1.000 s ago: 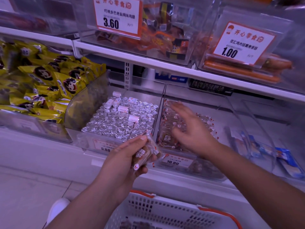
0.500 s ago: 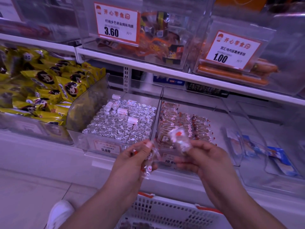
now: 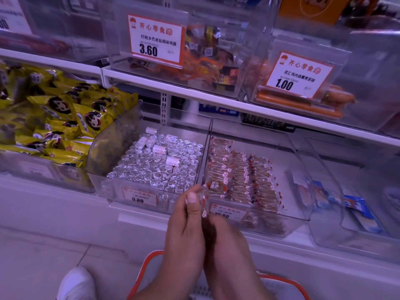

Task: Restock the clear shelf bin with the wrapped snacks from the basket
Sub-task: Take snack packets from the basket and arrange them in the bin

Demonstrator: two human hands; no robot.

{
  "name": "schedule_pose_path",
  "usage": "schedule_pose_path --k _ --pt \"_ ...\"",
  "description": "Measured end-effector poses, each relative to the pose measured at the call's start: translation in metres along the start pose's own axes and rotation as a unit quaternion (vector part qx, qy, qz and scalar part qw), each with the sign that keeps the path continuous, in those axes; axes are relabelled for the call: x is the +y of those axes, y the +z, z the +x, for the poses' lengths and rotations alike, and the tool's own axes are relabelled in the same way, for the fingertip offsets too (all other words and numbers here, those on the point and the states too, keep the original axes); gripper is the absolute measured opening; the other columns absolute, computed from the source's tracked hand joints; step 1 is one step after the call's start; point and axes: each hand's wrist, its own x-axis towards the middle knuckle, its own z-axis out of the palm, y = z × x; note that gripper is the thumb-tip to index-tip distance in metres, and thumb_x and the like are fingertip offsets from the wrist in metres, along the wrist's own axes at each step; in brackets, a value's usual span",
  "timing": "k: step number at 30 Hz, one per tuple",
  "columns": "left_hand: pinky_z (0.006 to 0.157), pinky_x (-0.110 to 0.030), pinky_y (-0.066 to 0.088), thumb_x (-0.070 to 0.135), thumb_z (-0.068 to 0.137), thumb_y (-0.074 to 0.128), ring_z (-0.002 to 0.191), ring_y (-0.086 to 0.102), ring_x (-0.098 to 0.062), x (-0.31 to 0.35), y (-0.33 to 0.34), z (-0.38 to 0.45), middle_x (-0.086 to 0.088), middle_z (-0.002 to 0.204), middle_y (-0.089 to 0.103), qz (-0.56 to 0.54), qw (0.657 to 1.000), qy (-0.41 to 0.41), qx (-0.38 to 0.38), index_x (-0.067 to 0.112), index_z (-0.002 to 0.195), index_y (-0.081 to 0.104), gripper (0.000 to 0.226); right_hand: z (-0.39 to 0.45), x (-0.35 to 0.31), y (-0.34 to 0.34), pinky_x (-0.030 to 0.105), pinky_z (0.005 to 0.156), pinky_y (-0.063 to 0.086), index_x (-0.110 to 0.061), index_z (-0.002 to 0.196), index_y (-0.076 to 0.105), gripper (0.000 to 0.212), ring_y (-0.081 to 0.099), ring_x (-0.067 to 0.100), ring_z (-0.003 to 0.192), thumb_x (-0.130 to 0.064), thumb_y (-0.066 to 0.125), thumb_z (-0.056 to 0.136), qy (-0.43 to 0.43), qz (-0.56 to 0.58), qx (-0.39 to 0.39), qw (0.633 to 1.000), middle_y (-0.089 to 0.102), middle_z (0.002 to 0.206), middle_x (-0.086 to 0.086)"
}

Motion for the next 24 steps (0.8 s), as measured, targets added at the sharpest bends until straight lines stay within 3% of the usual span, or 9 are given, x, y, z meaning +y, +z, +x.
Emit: schedule_pose_path --k 1,5,8,10,12,15,17,21,24 --pt "0.092 -0.032 0.053 0.065 0.084 0.038 0.104 0.069 -0.008 -0.001 -0.001 -0.001 0.012 0.106 0.074 0.004 1.000 0.003 -0.007 0.042 0.111 0.069 0.047 -0.002 -0.002 0.003 0.028 0.056 0.053 -0.004 0.080 0.077 0.014 0.072 0.020 0.072 -0.013 0.066 0.080 0.011 0.018 -0.008 1.000 0.075 0.088 0.021" --pt "0.109 -0.032 0.043 0.088 0.080 0.025 0.120 0.059 0.002 -0.002 -0.009 -0.006 0.021 0.123 0.067 0.033 0.999 -0.006 -0.040 0.053 0.120 0.064 0.066 -0.007 -0.008 0.003 0.027 0.059 0.056 -0.021 0.111 0.076 0.042 0.075 0.019 0.091 -0.032 0.073 0.070 -0.043 0.050 -0.053 0.996 0.077 0.104 0.005" --pt "0.090 -0.013 0.049 0.094 0.074 0.028 0.106 0.065 0.008 0.004 -0.011 -0.002 0.020 0.114 0.072 -0.008 0.996 -0.026 -0.085 0.046 0.117 0.070 0.076 -0.003 -0.010 0.000 0.031 0.059 0.057 -0.013 0.119 0.070 0.038 0.075 0.024 0.085 -0.018 0.068 0.081 -0.092 0.039 -0.024 0.995 0.076 0.104 0.012" --pt "0.077 -0.004 0.048 0.079 0.083 0.048 0.102 0.067 0.006 0.011 -0.014 0.003 0.018 0.110 0.074 -0.015 0.993 -0.014 -0.117 0.040 0.113 0.073 0.055 0.000 -0.014 -0.005 0.036 0.063 0.055 -0.009 0.121 0.068 0.040 0.072 0.031 0.085 -0.015 0.068 0.081 -0.109 0.045 -0.001 0.993 0.075 0.104 0.018" --pt "0.082 -0.008 0.049 0.054 0.086 0.063 0.108 0.066 0.000 0.016 -0.018 0.007 0.016 0.114 0.073 0.010 0.987 0.020 -0.157 0.034 0.117 0.071 0.038 0.003 -0.022 -0.010 0.033 0.060 0.052 -0.008 0.118 0.069 0.033 0.069 0.030 0.081 -0.016 0.067 0.086 -0.102 0.046 -0.002 0.994 0.074 0.104 0.019" --pt "0.085 -0.025 0.055 0.030 0.075 0.077 0.107 0.070 -0.016 0.016 -0.024 0.015 -0.001 0.111 0.076 -0.006 0.981 0.032 -0.190 0.015 0.118 0.065 0.046 0.003 -0.036 -0.017 0.028 0.053 0.048 -0.007 0.108 0.074 0.030 0.064 0.020 0.068 -0.023 0.064 0.085 -0.045 0.025 -0.061 0.997 0.073 0.096 0.014" --pt "0.080 -0.023 0.055 0.019 0.071 0.079 0.103 0.071 -0.016 0.018 -0.027 0.020 -0.006 0.109 0.076 -0.036 0.980 0.012 -0.195 0.008 0.115 0.061 0.049 0.003 -0.042 -0.019 0.023 0.045 0.044 -0.008 0.101 0.077 0.026 0.059 0.013 0.056 -0.022 0.062 0.085 0.001 0.043 -0.098 0.994 0.070 0.084 0.009" --pt "0.078 -0.028 0.058 0.038 0.076 0.084 0.090 0.072 -0.021 0.020 -0.026 0.024 -0.010 0.111 0.074 -0.057 0.974 -0.030 -0.215 0.023 0.128 0.052 0.063 0.002 -0.046 -0.020 0.020 0.041 0.040 -0.004 0.109 0.074 0.029 0.058 0.015 0.061 -0.018 0.057 0.090 0.037 0.060 -0.142 0.987 0.069 0.086 0.008" --pt "0.075 -0.028 0.058 0.045 0.079 0.068 0.089 0.072 -0.021 0.018 -0.025 0.025 -0.010 0.109 0.075 -0.074 0.974 -0.042 -0.210 0.034 0.128 0.059 0.051 0.001 -0.045 -0.022 0.026 0.046 0.049 -0.001 0.115 0.071 0.031 0.062 0.019 0.065 -0.013 0.056 0.090 0.047 0.074 -0.166 0.982 0.070 0.090 0.012"
